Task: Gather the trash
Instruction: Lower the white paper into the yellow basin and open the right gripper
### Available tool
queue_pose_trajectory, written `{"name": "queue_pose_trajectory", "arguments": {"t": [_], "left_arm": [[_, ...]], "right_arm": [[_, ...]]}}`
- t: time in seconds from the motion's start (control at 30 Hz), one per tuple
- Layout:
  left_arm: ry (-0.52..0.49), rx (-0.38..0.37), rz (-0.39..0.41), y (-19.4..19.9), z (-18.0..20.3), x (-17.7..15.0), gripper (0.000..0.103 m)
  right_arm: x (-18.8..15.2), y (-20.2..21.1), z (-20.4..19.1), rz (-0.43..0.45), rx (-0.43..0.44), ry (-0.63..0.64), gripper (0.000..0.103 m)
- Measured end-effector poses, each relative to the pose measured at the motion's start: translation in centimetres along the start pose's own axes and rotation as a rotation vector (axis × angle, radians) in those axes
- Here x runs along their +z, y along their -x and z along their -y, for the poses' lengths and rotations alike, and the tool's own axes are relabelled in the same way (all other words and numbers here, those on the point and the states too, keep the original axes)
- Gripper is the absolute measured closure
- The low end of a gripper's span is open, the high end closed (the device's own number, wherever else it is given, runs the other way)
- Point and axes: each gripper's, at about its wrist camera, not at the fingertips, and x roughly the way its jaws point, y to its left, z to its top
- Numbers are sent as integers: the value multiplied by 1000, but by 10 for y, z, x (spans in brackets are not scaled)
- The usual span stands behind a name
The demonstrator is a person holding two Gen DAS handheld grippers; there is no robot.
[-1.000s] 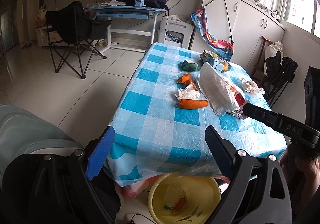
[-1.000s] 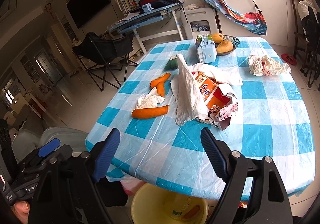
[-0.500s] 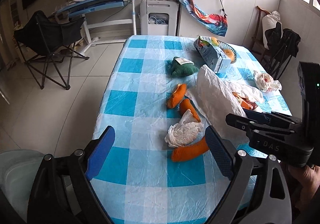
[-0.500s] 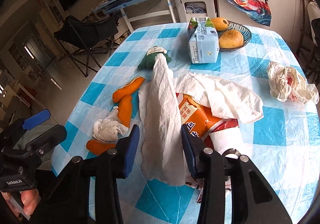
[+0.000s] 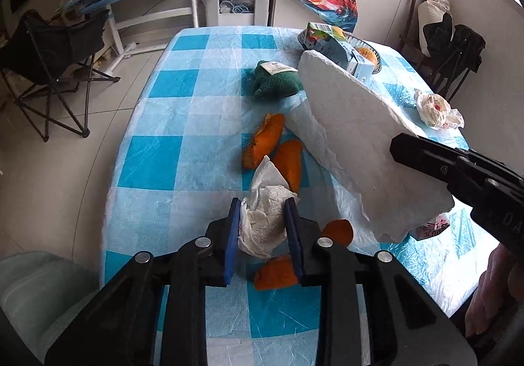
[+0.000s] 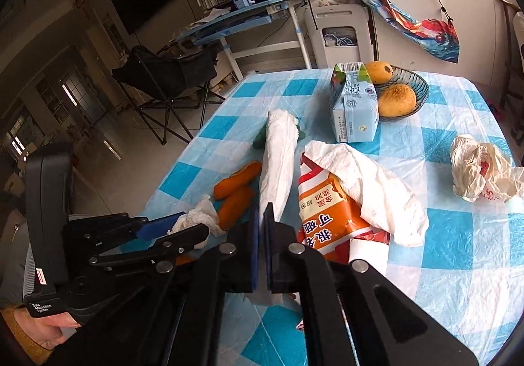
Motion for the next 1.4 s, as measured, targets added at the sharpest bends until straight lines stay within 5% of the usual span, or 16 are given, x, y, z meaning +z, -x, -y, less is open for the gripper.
{"name": "queue_pose_trajectory", "arguments": {"t": [0.17,0.3,0.57,0.93,1.17,1.4], "left_arm": [[103,-74,121,38,-23,2,78],[135,-64,194,64,-34,-4,78],[175,-52,224,90,-45,-32,77],[139,-47,243,117,-38,-71,77],[117,-47,255,135,-33,-97,77],[110,-51,256,147,-35,-118,77]], "right_arm": [[1,18,-11,68,67,2,99],[-6,35,-20,89,115,0,99],[-42,76,-45,85,223,-15,99],[-137,98,-87,-180,317,26,99],[-177,53,-102,-423,178,102,99],[-186,18,-98,-530,53,132,99]]}}
